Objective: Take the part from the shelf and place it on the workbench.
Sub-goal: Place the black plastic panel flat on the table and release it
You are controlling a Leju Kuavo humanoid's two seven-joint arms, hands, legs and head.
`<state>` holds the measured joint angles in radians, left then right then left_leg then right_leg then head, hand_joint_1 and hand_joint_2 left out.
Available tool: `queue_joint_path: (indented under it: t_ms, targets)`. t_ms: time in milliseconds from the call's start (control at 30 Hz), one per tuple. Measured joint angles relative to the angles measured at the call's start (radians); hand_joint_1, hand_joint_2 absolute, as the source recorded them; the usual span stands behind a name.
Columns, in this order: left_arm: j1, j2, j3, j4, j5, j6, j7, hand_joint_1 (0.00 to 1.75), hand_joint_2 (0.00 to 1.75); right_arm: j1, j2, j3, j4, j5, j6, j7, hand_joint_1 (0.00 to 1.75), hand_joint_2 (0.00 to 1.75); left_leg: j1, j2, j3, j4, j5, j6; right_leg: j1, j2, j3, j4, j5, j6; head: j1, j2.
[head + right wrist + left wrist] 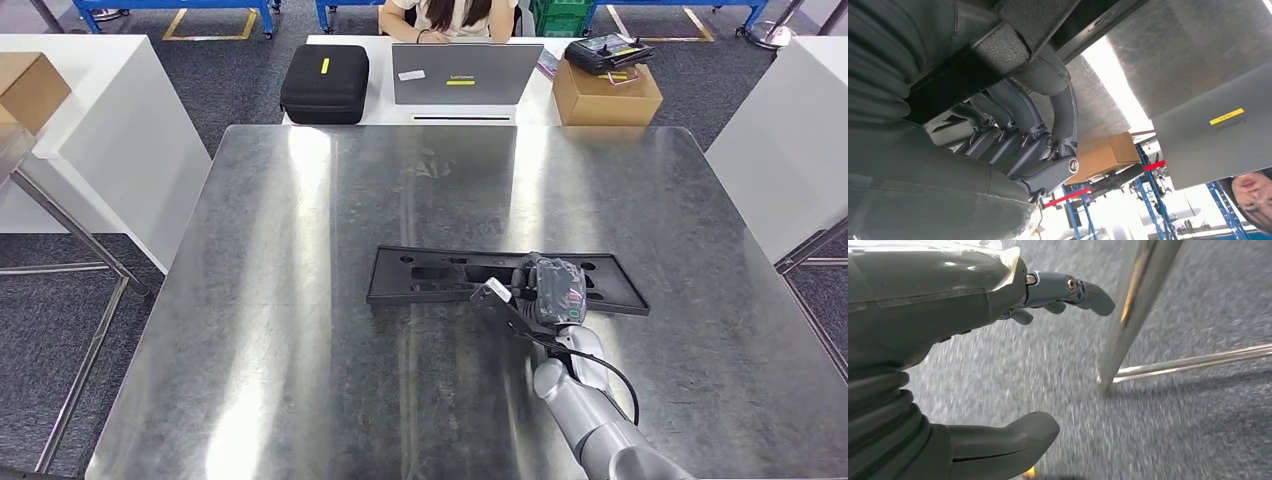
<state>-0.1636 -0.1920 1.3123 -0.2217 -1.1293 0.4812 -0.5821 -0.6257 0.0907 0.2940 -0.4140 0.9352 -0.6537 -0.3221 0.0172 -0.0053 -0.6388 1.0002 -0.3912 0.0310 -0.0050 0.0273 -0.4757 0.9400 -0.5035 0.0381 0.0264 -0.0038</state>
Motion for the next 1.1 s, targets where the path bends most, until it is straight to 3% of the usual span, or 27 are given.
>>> queue_joint_path:
  t_ms: [167,200,267,333,367,400,467,533,600,667,733,800,833,867,900,1000,1100]
  targets:
    - [0.001,0.003,0.014,0.000,0.006,0.023,-0.012,0.00,1.75,-0.001,-0.003,-0.013,-0.005,0.006,0.001,0.000,1.75,1.75,0.004,0.003,0.019,-0.015,-0.002,0.018,-0.004,-0.005,0.007,0.020,-0.017,0.010,-0.004,0.000]
    - [0.001,0.003,0.014,0.000,0.005,0.033,-0.017,0.00,1.75,0.000,-0.004,-0.016,-0.006,0.007,0.001,0.000,1.75,1.75,0.007,0.006,0.024,-0.023,0.001,0.022,-0.005,-0.008,-0.012,0.063,-0.038,0.008,-0.003,0.000]
    - [0.001,0.004,0.014,0.000,0.005,0.050,-0.025,0.00,1.75,0.005,-0.008,-0.019,-0.006,0.011,0.002,0.000,1.75,1.75,0.008,0.009,0.026,-0.028,0.003,0.025,-0.010,-0.012,-0.084,0.197,-0.097,0.001,0.000,0.000]
    - [0.004,0.005,0.014,0.000,0.006,0.065,-0.033,0.00,1.75,0.009,-0.010,-0.020,-0.006,0.017,0.003,0.000,1.75,1.75,0.009,0.009,0.025,-0.027,0.004,0.024,-0.015,-0.013,-0.145,0.301,-0.129,0.006,0.002,0.000]
    - [0.005,0.004,0.014,0.000,0.007,0.073,-0.038,0.00,1.75,0.010,-0.011,-0.021,-0.006,0.019,0.003,0.000,1.75,1.75,0.010,0.008,0.024,-0.026,0.004,0.022,-0.019,-0.014,-0.146,0.298,-0.119,0.016,0.002,0.000]
    - [0.006,0.003,0.014,0.000,0.007,0.083,-0.046,0.00,1.75,0.010,-0.011,-0.022,-0.006,0.021,0.003,0.000,1.75,1.75,0.012,0.006,0.024,-0.025,0.005,0.018,-0.022,-0.015,-0.129,0.257,-0.097,0.028,0.003,0.000]
    - [0.007,0.001,0.014,0.000,0.006,0.110,-0.066,0.00,1.75,0.009,-0.010,-0.024,-0.006,0.024,0.003,0.000,1.75,1.75,0.014,0.001,0.023,-0.018,0.004,0.005,-0.027,-0.023,-0.064,0.116,-0.039,0.045,0.006,0.000]
    - [0.007,-0.001,0.013,0.000,0.002,0.142,-0.081,0.00,1.75,0.006,-0.008,-0.025,-0.007,0.026,0.003,-0.002,1.75,1.75,0.014,-0.002,0.024,-0.010,-0.001,-0.014,-0.022,-0.030,-0.027,0.034,-0.005,0.032,0.006,0.000]
    - [0.007,-0.003,0.011,0.000,-0.003,0.172,-0.085,0.00,1.75,0.005,-0.007,-0.025,-0.007,0.028,0.003,-0.003,1.75,1.75,0.018,-0.003,0.029,-0.013,-0.001,-0.034,-0.013,-0.031,-0.026,0.028,0.007,0.003,0.002,0.000]
    - [0.008,-0.004,0.010,0.000,-0.005,0.183,-0.083,0.00,1.75,0.003,-0.005,-0.026,-0.007,0.029,0.003,-0.003,1.75,1.75,0.025,-0.002,0.025,-0.001,-0.012,-0.046,-0.017,-0.031,-0.019,0.023,0.018,-0.019,-0.004,0.000]
    - [0.010,-0.003,0.009,0.000,-0.012,0.178,-0.079,0.00,1.75,0.003,-0.003,-0.027,-0.007,0.030,0.003,-0.003,1.75,1.75,0.027,0.000,-0.009,0.083,-0.071,-0.049,-0.022,-0.032,-0.014,0.019,0.029,-0.031,-0.018,0.000]
    - [0.010,-0.003,0.004,0.001,-0.017,0.170,-0.073,0.00,1.75,0.007,-0.002,-0.028,-0.007,0.030,0.002,-0.003,1.75,1.75,0.027,0.002,-0.063,0.216,-0.141,-0.053,-0.016,-0.034,-0.016,0.020,0.030,-0.034,-0.027,0.000]
    - [0.010,-0.003,0.002,0.002,-0.017,0.168,-0.068,0.00,1.75,0.009,-0.003,-0.028,-0.007,0.030,0.002,-0.004,1.75,1.75,0.027,0.002,-0.080,0.259,-0.155,-0.055,-0.014,-0.035,-0.017,0.020,0.030,-0.034,-0.028,0.000]
    - [0.010,-0.003,0.000,0.002,-0.017,0.167,-0.062,0.00,1.75,0.011,-0.003,-0.029,-0.007,0.030,0.002,-0.004,1.75,1.75,0.027,0.002,-0.080,0.269,-0.151,-0.055,-0.012,-0.035,-0.016,0.021,0.029,-0.034,-0.030,0.000]
    - [0.010,-0.002,-0.001,0.002,-0.017,0.166,-0.053,0.00,1.75,0.011,-0.004,-0.031,-0.007,0.030,0.002,-0.004,1.75,1.75,0.027,0.002,-0.060,0.235,-0.129,-0.054,-0.012,-0.034,-0.015,0.021,0.029,-0.033,-0.032,0.000]
    - [0.007,0.000,-0.004,0.003,-0.017,0.157,-0.025,0.00,1.75,0.011,-0.004,-0.038,-0.007,0.029,0.002,-0.004,1.75,1.75,0.026,0.002,0.037,0.061,-0.059,-0.045,-0.009,-0.033,-0.014,0.022,0.024,-0.027,-0.036,0.000]
    - [0.004,0.001,-0.004,0.003,-0.015,0.153,-0.006,0.00,1.75,0.010,-0.007,-0.046,-0.007,0.027,0.002,-0.003,1.75,1.75,0.013,0.003,0.066,0.008,-0.061,-0.020,-0.001,-0.030,-0.020,0.019,0.018,-0.007,-0.029,0.000]
